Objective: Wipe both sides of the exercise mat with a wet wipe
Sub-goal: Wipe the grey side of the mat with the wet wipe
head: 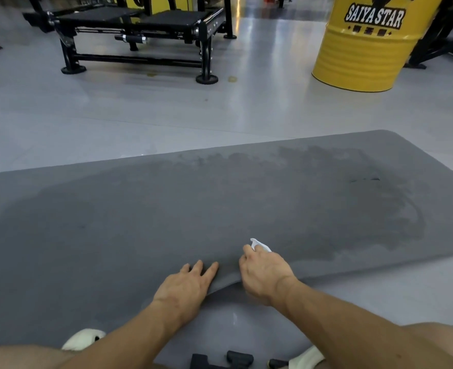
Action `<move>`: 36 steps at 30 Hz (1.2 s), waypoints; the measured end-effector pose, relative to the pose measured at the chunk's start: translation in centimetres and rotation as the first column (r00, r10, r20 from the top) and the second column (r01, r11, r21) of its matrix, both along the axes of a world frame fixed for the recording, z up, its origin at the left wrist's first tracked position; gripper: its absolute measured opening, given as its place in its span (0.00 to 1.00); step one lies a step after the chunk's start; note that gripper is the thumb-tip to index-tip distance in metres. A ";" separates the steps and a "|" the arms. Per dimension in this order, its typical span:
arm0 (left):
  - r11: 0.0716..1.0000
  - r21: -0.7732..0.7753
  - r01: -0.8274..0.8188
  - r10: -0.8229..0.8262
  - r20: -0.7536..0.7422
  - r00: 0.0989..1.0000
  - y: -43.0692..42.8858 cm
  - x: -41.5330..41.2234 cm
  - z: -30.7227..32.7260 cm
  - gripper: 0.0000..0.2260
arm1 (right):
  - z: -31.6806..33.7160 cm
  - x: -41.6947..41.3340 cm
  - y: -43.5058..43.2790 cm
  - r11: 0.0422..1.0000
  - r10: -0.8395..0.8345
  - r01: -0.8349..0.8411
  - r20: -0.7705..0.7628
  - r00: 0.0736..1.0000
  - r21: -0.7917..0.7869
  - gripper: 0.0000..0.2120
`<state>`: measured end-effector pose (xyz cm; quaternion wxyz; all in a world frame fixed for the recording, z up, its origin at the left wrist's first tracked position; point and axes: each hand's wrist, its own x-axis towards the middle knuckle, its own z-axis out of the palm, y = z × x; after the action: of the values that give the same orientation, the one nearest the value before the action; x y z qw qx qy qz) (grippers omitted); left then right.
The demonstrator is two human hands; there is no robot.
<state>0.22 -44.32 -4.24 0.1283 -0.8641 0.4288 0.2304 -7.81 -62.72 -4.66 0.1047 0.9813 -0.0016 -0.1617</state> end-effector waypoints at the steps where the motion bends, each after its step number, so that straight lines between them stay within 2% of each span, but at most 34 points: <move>1: 1.000 0.005 0.010 -0.010 0.020 1.000 0.4 0.1 0.2 0.40 | 0.3 0.0 0.0 1.000 -0.008 0.008 0.016 1.000 0.009 0.18; 12: 0.990 -0.005 0.138 -0.131 0.271 0.954 0.8 2.2 4.2 0.44 | 4.9 -0.1 1.4 0.973 -0.205 0.193 0.085 0.975 0.130 0.14; 16: 0.986 -0.040 0.160 -0.146 0.239 0.960 1.7 2.6 4.8 0.46 | 4.6 0.0 1.4 0.952 -0.270 0.248 0.117 0.956 0.178 0.13; 21: 0.981 0.009 0.192 -0.189 0.225 0.956 3.7 3.0 4.7 0.51 | 4.0 0.0 1.8 0.970 -0.215 0.192 0.154 0.964 0.149 0.16; 25: 0.953 0.104 0.286 -0.304 0.310 0.901 3.7 2.6 4.2 0.41 | 3.2 -0.7 1.0 0.982 -0.134 0.113 0.136 0.982 0.152 0.25; 30: 0.932 0.158 0.325 -0.361 0.353 0.863 4.1 2.4 4.2 0.37 | 2.6 -1.6 -0.4 0.981 -0.088 0.063 0.129 0.988 0.185 0.23; 32: 0.927 0.119 0.355 -0.372 0.407 0.835 4.3 2.9 4.7 0.35 | 2.2 -1.5 -0.1 0.978 -0.100 0.065 0.170 0.980 0.200 0.23; 34: 0.906 0.019 0.424 -0.370 0.522 0.768 4.6 3.8 4.9 0.34 | 1.8 -1.4 0.3 0.977 -0.096 0.050 0.221 0.970 0.207 0.22; 36: 0.916 0.033 0.399 -0.352 0.545 0.761 5.2 4.3 4.9 0.32 | 1.7 -1.4 0.6 0.976 -0.084 0.027 0.259 0.962 0.216 0.22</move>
<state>4.48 -39.13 0.62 0.2504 -0.7945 0.5487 -0.0711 -9.17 -62.17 -2.97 -0.0056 0.9992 -0.0259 -0.0304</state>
